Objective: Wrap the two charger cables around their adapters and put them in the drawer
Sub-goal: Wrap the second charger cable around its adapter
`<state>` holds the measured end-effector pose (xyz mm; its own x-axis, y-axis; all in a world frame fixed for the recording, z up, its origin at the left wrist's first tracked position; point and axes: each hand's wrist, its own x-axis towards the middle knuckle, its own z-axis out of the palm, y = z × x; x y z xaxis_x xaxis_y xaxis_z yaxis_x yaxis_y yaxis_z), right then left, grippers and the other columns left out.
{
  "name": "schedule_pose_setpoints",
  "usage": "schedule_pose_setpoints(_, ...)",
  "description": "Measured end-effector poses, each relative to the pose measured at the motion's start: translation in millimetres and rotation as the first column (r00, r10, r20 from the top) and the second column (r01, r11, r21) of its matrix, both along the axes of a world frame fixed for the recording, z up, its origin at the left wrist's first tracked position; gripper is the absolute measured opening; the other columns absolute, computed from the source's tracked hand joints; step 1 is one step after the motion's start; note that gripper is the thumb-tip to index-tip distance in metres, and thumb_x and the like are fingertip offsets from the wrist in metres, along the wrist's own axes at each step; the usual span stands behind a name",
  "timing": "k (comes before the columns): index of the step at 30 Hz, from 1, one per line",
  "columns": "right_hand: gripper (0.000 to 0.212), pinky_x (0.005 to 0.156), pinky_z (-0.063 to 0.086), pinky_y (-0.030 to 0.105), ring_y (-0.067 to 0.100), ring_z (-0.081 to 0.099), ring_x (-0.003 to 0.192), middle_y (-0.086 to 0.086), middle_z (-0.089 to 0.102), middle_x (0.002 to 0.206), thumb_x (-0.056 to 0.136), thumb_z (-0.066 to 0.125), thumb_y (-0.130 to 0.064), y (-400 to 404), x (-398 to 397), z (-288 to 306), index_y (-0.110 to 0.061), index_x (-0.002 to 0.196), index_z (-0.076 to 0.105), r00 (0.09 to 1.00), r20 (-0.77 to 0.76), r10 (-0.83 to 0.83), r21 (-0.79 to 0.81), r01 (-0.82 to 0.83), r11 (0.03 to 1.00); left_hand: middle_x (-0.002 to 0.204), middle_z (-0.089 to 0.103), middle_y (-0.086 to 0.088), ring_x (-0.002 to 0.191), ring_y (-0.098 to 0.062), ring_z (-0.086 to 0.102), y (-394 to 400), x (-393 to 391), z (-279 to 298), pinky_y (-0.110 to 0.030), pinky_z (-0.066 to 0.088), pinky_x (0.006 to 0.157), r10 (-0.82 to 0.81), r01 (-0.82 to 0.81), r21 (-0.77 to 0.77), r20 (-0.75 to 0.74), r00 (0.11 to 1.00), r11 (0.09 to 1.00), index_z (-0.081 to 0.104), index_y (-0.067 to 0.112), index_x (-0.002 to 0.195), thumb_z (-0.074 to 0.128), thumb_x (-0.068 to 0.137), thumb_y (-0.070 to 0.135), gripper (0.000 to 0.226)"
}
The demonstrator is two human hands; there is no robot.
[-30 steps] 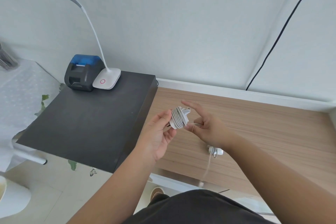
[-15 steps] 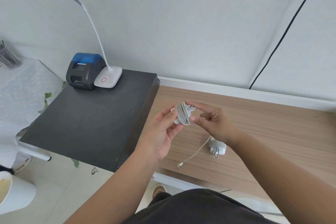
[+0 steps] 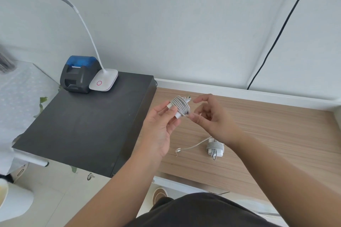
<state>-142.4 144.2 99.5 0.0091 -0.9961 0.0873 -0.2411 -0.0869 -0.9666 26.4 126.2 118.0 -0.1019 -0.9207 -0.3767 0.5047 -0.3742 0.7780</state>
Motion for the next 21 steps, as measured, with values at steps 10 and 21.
schedule_pose_setpoints(10,0.032,0.049,0.03,0.012,0.005,0.027,0.046,-0.013,0.057,0.075,0.077,0.078,-0.027,-3,9,9,-0.036,0.106,0.068,0.988,-0.008,-0.151,-0.127,0.149,0.981,0.107,0.065,-0.01,0.078,-0.013,0.069,9,-22,7,-0.026,0.057,0.074,0.069,-0.069,0.0,-0.02,0.997,0.998,0.063,0.017,0.099,0.07,0.081,0.004,0.023)
schedule_pose_setpoints(21,0.032,0.05,0.031,0.02,0.013,0.032,0.052,-0.004,0.059,0.08,0.077,0.078,-0.015,-9,-9,5,-0.029,0.104,0.07,0.999,-0.034,-0.042,-0.28,0.031,0.959,0.084,0.074,0.002,0.074,-0.009,0.068,16,-27,8,-0.016,0.056,0.059,0.031,-0.026,0.065,-0.071,0.997,0.998,0.065,0.017,0.104,0.068,0.087,0.007,0.02)
